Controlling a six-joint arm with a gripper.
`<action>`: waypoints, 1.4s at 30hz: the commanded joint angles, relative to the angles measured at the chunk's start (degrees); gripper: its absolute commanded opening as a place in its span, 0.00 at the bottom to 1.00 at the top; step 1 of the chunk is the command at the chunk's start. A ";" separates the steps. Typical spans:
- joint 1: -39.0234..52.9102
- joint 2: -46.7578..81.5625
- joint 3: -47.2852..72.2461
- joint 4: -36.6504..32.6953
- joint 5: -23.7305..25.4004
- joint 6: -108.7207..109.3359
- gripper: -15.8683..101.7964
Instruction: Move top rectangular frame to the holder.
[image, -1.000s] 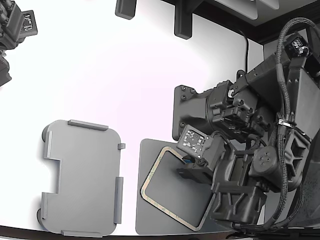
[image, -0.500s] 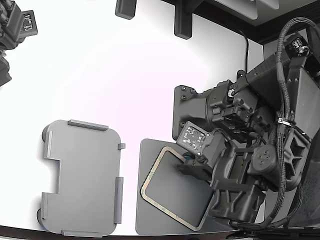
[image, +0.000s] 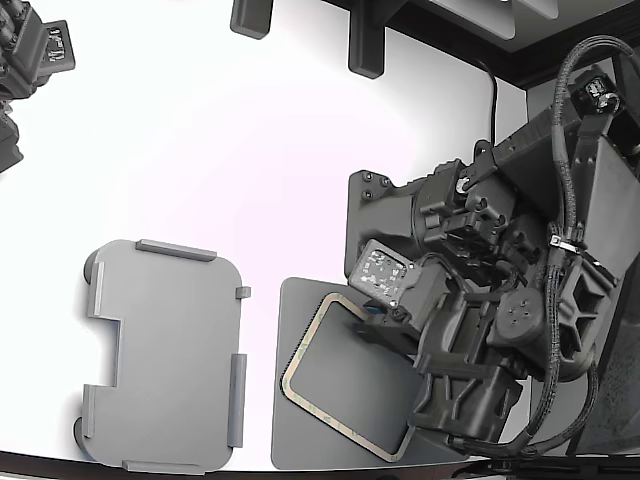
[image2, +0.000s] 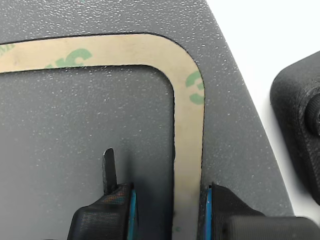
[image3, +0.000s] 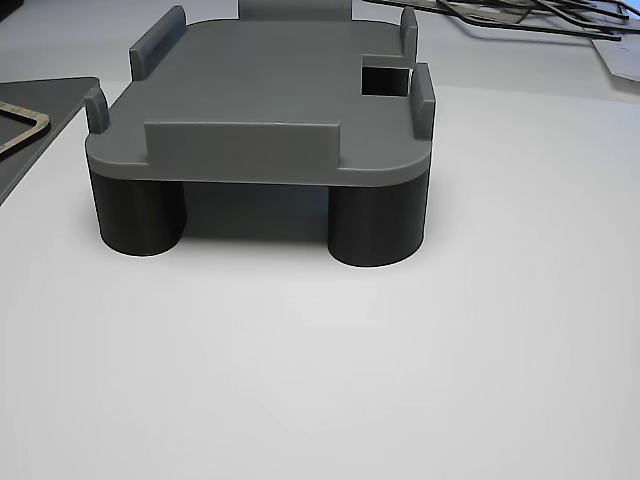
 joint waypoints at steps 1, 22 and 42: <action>-1.23 1.32 -0.79 -0.44 0.00 -0.18 0.59; -1.93 2.55 2.29 -2.20 -0.09 -1.23 0.52; -2.02 2.02 2.29 -1.93 -0.35 -1.76 0.17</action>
